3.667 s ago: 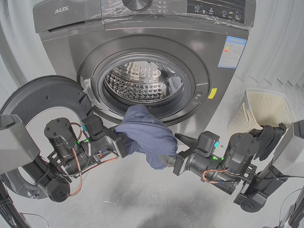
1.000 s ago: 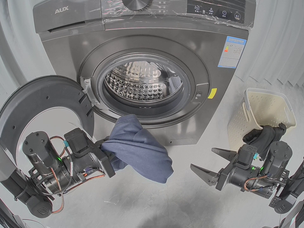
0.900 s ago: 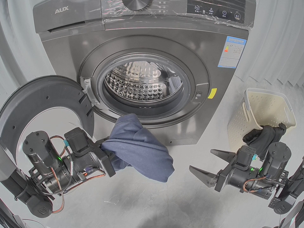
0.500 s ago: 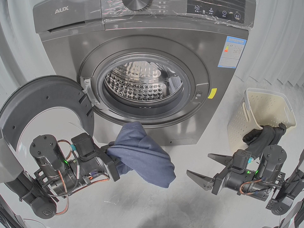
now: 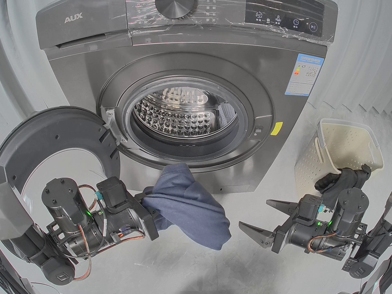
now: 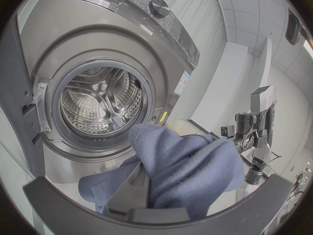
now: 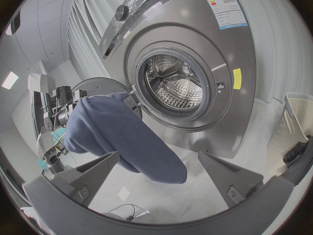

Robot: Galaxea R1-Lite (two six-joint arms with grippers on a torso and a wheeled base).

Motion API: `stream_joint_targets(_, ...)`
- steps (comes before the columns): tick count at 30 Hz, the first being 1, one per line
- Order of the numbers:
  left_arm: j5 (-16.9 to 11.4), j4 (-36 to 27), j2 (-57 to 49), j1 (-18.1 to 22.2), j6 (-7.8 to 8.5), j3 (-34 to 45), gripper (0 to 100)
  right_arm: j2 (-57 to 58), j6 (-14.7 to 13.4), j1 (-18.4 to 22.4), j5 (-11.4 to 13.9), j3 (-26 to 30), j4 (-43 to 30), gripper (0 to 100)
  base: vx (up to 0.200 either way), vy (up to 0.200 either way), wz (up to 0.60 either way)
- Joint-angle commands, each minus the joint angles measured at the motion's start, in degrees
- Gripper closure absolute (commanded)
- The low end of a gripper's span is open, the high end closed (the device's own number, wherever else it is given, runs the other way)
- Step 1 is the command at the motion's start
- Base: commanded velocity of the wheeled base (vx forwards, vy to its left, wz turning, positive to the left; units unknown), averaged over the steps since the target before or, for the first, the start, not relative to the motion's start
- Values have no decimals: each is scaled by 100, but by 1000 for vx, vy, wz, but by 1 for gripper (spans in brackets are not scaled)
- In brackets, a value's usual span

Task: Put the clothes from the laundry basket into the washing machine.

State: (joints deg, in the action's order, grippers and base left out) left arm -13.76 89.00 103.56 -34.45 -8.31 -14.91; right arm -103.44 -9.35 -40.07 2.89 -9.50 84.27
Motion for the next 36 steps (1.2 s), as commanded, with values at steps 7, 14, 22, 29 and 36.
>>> stream_joint_targets(7, 5, 12, 138, -141, 5, 50, 100, 140, 21, -18, 10, -8, 1, 0, 114, 0, 0)
stream_joint_targets(14, 14, 12, 50, -167, 14, 41, 100, 122, 21, -18, 10, 0, 1, 0, 57, 0, 0)
stream_joint_targets(22, 5, 12, 112, -220, 23, 14, 100, 25, 12, -97, 1, 0, 1, 0, 100, 0, 0)
stream_joint_targets(29, 14, 12, 129, -317, 23, -3, 100, 34, 12, -106, 1, 9, 1, 0, 200, 0, 0)
stream_joint_targets(36, 14, 12, 138, -431, 23, 58, 100, 87, 12, -238, 1, 115, 1, 0, 29, 0, 0)
